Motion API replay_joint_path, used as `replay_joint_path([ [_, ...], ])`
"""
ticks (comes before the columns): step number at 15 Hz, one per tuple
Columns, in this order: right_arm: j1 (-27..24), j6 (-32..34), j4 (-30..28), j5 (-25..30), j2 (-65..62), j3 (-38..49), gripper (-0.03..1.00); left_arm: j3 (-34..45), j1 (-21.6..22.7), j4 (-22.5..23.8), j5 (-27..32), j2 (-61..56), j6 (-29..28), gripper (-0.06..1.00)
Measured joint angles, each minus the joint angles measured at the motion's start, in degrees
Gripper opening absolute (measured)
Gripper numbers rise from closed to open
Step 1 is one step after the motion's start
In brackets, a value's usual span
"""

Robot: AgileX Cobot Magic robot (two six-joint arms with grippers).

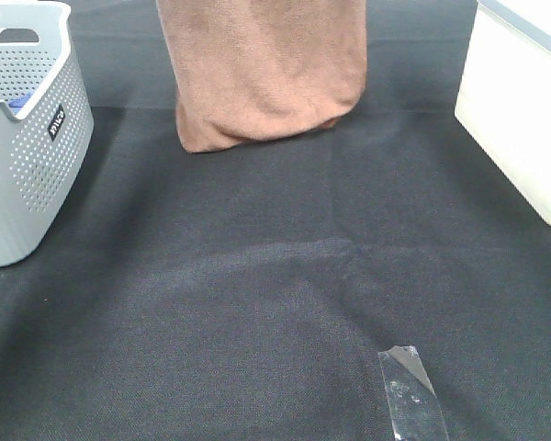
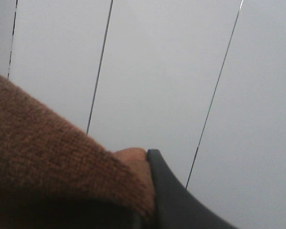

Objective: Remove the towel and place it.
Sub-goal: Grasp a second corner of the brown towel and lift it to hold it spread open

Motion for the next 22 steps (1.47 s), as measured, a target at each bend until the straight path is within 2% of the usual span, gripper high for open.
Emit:
replay_joint_path([
  [1, 0.00, 0.00, 0.00, 0.52, 0.00, 0.00, 0.01, -0.06, -0.29, 0.06, 3.15, 0.00, -0.40, 0.00],
  [2, 0.00, 0.00, 0.34, 2.52, 0.00, 0.00, 0.01, -0.17, -0.97, 0.11, 11.17, -0.40, -0.63, 0.00],
  [3, 0.00, 0.00, 1.78, 7.05, 0.00, 0.00, 0.01, -0.17, -2.23, 0.17, 21.49, -1.03, -0.57, 0.00],
  [5, 0.00, 0.00, 6.19, 20.45, -0.63, 0.00, 0.01, -0.17, -5.39, -1.60, 41.08, -2.12, 0.86, 0.00],
  [7, 0.00, -1.09, 11.97, 36.38, -2.18, 0.00, 0.01, -0.17, -8.14, -5.44, 57.12, -3.27, 3.50, 0.00],
  [8, 0.00, -3.67, 15.36, 43.43, -3.15, 0.00, 0.01, -0.17, -9.40, -6.36, 63.31, -4.24, 3.84, 0.00],
  [10, 0.00, -8.65, 20.00, 51.80, -4.81, 0.00, 0.01, -0.17, -10.83, -7.22, 71.56, -6.53, 3.50, 0.00],
  [11, 0.00, -13.46, 23.95, 60.16, -7.22, 0.00, 0.01, -0.17, -11.97, -7.22, 79.87, -10.20, 1.20, 0.00],
  [14, 0.00, -15.24, 25.38, 68.12, -11.69, 0.00, 0.01, -0.17, -12.49, -11.40, 81.25, -13.81, -0.63, 0.00],
  [18, 0.00, -15.18, 25.38, 69.79, -17.13, 1.38, 0.01, 5.84, -12.49, -18.51, 81.30, -18.39, -2.12, 0.00],
  [20, 0.00, -14.67, 26.36, 69.79, -22.17, 8.42, 0.01, 16.50, -13.35, -20.86, 81.36, -23.61, -2.46, 0.00],
  [22, 0.00, -14.32, 26.41, 69.90, -28.82, 19.54, 0.01, 28.59, -14.73, -22.12, 81.47, -30.25, -2.46, 0.00],
])
